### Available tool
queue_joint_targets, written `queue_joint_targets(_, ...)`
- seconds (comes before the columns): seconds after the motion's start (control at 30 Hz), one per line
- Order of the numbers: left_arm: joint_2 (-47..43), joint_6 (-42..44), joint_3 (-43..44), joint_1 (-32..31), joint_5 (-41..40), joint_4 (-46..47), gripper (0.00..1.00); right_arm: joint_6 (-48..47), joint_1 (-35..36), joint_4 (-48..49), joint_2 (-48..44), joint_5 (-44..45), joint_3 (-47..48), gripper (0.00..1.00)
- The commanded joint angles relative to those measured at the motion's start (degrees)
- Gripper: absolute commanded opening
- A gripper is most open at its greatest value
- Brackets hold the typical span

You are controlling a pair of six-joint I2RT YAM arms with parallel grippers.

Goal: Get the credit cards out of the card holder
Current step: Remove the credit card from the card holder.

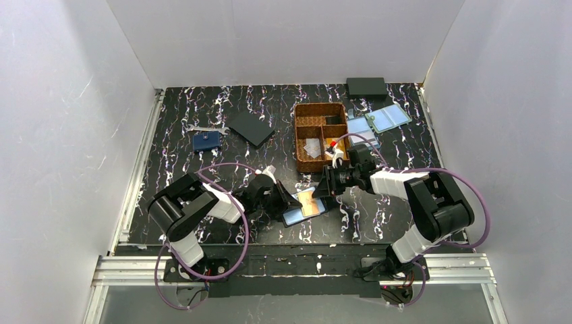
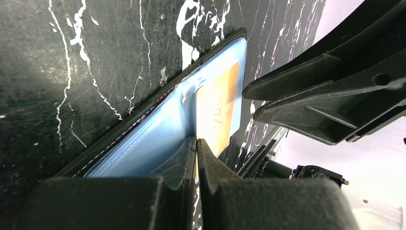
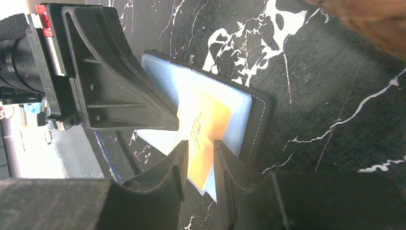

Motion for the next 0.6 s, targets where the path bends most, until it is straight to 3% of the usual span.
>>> queue_joint_targets(0.0,1.47,1.72,-1.64,0.26,0.85,2.65,0.0,-3.01,-1.25,-0.27,-2.58,-3.25,1.51,0.38)
queue_joint_targets(0.27,1.45,2.04,-2.97,0.4,1.47,5.54,0.0,-7.08,-1.75,-2.33,-0.77,-7.76,2.1,0.42)
queue_joint_targets(0.57,3.04,2.11,-1.94,0.4,3.48,6.61,0.0,-3.85,-1.69,-0.58,0.79,-6.25,1.19,0.35)
